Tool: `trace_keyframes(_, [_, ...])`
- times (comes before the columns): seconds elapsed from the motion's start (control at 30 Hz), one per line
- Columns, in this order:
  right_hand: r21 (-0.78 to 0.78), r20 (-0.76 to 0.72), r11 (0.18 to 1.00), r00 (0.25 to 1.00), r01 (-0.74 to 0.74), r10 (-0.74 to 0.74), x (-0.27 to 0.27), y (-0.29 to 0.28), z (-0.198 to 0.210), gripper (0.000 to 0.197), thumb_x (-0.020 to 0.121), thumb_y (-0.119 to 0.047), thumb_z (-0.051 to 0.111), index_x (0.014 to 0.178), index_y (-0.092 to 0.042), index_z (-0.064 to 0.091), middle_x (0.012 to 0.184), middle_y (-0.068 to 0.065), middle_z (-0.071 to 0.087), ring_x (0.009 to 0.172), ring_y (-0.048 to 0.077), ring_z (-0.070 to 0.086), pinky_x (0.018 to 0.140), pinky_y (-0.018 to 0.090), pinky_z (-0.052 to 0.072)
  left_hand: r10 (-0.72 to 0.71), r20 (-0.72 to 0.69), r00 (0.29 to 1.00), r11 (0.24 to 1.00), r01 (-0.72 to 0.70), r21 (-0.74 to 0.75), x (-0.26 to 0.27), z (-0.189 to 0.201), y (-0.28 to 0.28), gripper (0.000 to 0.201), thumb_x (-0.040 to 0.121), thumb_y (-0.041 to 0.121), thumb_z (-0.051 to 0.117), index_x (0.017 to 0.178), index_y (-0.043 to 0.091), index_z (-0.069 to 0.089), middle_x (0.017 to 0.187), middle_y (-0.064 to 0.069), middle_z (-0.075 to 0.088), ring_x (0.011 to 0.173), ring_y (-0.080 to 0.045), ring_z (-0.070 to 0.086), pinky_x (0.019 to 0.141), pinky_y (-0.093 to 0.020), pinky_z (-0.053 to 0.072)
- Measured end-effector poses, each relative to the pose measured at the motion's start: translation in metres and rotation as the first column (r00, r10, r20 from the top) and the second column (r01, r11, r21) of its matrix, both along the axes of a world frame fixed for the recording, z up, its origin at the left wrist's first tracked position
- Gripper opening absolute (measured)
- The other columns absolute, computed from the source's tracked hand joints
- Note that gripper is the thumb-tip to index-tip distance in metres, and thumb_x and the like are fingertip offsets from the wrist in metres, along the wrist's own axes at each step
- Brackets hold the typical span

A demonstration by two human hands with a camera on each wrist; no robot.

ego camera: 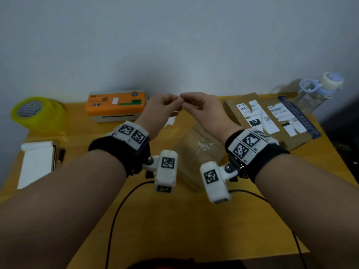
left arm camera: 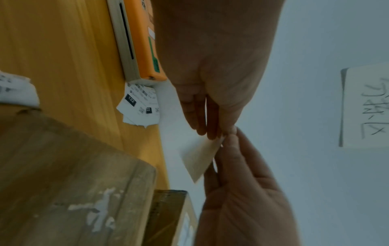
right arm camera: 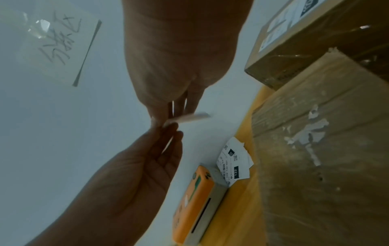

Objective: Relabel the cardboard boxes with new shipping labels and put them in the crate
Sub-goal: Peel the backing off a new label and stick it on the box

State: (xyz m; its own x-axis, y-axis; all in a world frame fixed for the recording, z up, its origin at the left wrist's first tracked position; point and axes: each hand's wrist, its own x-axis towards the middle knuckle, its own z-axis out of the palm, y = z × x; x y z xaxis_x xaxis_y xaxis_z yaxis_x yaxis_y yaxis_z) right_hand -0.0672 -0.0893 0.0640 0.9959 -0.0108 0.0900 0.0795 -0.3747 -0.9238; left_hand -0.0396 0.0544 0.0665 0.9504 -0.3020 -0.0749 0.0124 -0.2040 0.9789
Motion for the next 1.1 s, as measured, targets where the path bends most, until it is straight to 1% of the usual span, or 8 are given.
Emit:
trace_keyframes(0.13, [0.131,0.057,0.991,0.998,0.034,-0.041,-0.003,-0.005,0.000,0.027,0.090,-0.008,0.061,0.116,-0.003,0.064,0.111,0.008,0.068,0.102,0.011,0.064,0.094,0.020,0.050,-0.052,-0.001,0.999,0.998,0.052,-0.019,0.000,0.005,0.000,0.023,0.096,0.016,0.051,0.111,0.003,0.063,0.105,-0.010,0.067,0.100,-0.013,0.063,0.083,-0.017,0.052])
trace_keyframes(0.27, [0.136,0.057,0.990,0.997,0.036,-0.044,-0.002,-0.009,-0.002,0.024,0.089,-0.003,0.061,0.112,-0.003,0.067,0.108,0.007,0.069,0.101,0.011,0.064,0.093,0.019,0.049,-0.049,-0.024,0.999,0.997,0.047,-0.064,-0.002,0.006,0.005,0.016,0.097,0.011,0.048,0.104,0.009,0.062,0.097,-0.002,0.067,0.096,-0.010,0.063,0.088,-0.021,0.051])
trace_keyframes(0.37, [0.164,0.063,0.986,0.997,0.028,-0.039,-0.004,-0.009,0.000,0.023,0.089,-0.001,0.060,0.111,-0.002,0.067,0.107,0.009,0.069,0.100,0.014,0.065,0.093,0.022,0.050,-0.048,-0.029,0.998,0.997,0.046,-0.069,-0.003,0.007,0.008,0.013,0.096,0.010,0.050,0.098,0.012,0.063,0.098,-0.003,0.068,0.098,-0.012,0.063,0.091,-0.023,0.050])
trace_keyframes(0.47, [0.186,0.062,0.982,0.998,0.019,-0.031,-0.007,-0.006,0.001,0.023,0.089,0.000,0.059,0.111,-0.001,0.066,0.108,0.013,0.068,0.100,0.016,0.065,0.093,0.023,0.050,-0.043,-0.018,0.999,0.997,0.042,-0.058,-0.006,0.010,0.007,0.008,0.093,0.013,0.056,0.093,0.014,0.064,0.096,-0.006,0.068,0.095,-0.015,0.063,0.089,-0.026,0.051])
trace_keyframes(0.73, [0.157,0.084,0.988,0.996,0.006,-0.020,-0.006,-0.005,0.003,0.022,0.089,0.000,0.059,0.110,0.000,0.067,0.105,0.009,0.069,0.091,0.004,0.065,0.085,0.014,0.050,-0.004,-0.042,0.999,0.997,0.001,-0.074,-0.006,0.011,0.005,0.009,0.091,0.014,0.059,0.094,0.008,0.065,0.096,-0.014,0.067,0.093,-0.023,0.061,0.094,-0.038,0.050])
trace_keyframes(0.83, [0.143,0.091,0.990,0.996,0.005,-0.018,-0.005,-0.006,0.003,0.022,0.089,0.000,0.059,0.110,-0.001,0.067,0.103,0.006,0.069,0.089,0.000,0.065,0.084,0.014,0.050,-0.003,-0.052,0.999,0.997,-0.001,-0.083,-0.005,0.012,0.004,0.009,0.091,0.013,0.059,0.094,0.007,0.065,0.093,-0.012,0.066,0.092,-0.021,0.062,0.095,-0.038,0.050])
trace_keyframes(0.97, [0.147,0.077,0.989,0.997,0.013,-0.024,-0.004,-0.005,0.003,0.021,0.089,0.000,0.060,0.109,0.001,0.067,0.102,0.010,0.070,0.088,0.001,0.065,0.084,0.014,0.050,-0.001,-0.048,0.999,0.997,-0.003,-0.083,-0.005,0.012,0.003,0.013,0.091,0.011,0.057,0.098,0.001,0.062,0.096,-0.017,0.063,0.093,-0.023,0.060,0.094,-0.037,0.049])
trace_keyframes(1.1, [0.193,0.034,0.981,0.999,0.009,-0.016,-0.006,-0.004,0.004,0.019,0.086,-0.007,0.066,0.104,0.000,0.068,0.096,0.008,0.071,0.086,0.005,0.068,0.080,0.015,0.051,-0.015,-0.019,1.000,0.998,0.014,-0.062,-0.005,0.011,0.003,0.008,0.091,0.012,0.058,0.092,0.005,0.061,0.087,-0.014,0.057,0.085,-0.021,0.053,0.087,-0.034,0.048])
